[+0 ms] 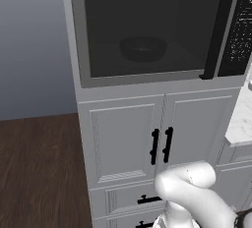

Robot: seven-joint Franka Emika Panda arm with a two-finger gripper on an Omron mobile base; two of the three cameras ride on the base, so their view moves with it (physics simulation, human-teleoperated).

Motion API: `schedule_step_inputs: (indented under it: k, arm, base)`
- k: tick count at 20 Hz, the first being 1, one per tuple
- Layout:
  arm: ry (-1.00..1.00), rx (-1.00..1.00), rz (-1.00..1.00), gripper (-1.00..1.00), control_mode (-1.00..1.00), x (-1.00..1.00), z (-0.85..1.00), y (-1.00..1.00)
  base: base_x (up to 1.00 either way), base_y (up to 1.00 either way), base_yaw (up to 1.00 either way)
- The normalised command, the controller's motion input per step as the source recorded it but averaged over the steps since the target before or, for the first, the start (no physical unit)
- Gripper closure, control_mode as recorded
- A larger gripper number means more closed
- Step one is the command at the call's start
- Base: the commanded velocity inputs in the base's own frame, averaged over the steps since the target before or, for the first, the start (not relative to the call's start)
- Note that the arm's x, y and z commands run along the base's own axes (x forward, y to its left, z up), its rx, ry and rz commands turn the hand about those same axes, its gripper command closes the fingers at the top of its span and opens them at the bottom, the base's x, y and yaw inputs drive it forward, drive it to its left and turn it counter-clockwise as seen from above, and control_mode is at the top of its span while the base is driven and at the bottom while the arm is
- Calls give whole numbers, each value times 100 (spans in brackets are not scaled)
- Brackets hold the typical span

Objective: Open the microwave, place the bowl with waffle inside the microwave, then close the microwave door and turn it on.

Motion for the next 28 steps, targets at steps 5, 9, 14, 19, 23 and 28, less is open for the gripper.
schedule_step_inputs:
  k: [5, 9, 14, 19, 23, 28]
  arm:
    - [-1, -7, 0, 100, -100, 37, 0, 0]
    - [0, -10, 0, 100, -100, 50, 0, 0]
    - [0, -7, 0, 100, -100, 43, 0, 0]
    - [0, -5, 0, 100, -100, 27, 0, 0]
    - [-3, -3, -1, 100, -100, 14, 4, -1]
    - [-8, -1, -2, 100, -100, -5, 17, -2]
  base:
    - [0, 0, 0]
    - [0, 0, 0]
    - [0, 0, 0]
    - [0, 0, 0]
    - [0, 0, 0]
    - [0, 0, 0]
